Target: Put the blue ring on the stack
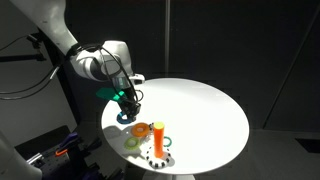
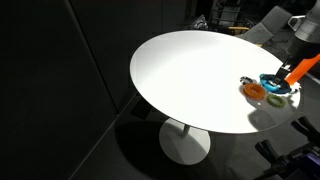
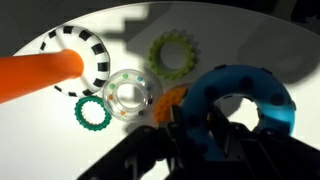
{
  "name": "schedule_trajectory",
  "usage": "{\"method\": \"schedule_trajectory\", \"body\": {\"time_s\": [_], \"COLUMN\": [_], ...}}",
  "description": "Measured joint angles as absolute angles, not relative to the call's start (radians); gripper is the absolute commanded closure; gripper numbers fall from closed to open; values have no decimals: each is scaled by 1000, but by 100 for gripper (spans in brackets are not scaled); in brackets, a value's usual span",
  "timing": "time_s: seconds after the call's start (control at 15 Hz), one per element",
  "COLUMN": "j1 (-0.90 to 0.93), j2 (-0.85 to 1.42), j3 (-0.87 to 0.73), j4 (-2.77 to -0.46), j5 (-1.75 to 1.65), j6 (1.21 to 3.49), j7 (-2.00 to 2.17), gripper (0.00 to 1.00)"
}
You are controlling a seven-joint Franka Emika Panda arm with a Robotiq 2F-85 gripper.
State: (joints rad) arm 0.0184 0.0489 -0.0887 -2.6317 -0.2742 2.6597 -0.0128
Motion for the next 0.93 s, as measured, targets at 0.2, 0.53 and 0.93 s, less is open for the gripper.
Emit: {"method": "schedule_trajectory", "body": {"time_s": [0.2,0.53,0.93], "j1": [-2,-58,-115], "j2": [-2,-43,-57], "j3": [-89,-91,-114], "j4": [-2599,-2528,-2447], "j5": [-304,-306,-306], "j6": [2596,2482,2394], "j7": [20,22,22], "gripper": [90,90,90]}}
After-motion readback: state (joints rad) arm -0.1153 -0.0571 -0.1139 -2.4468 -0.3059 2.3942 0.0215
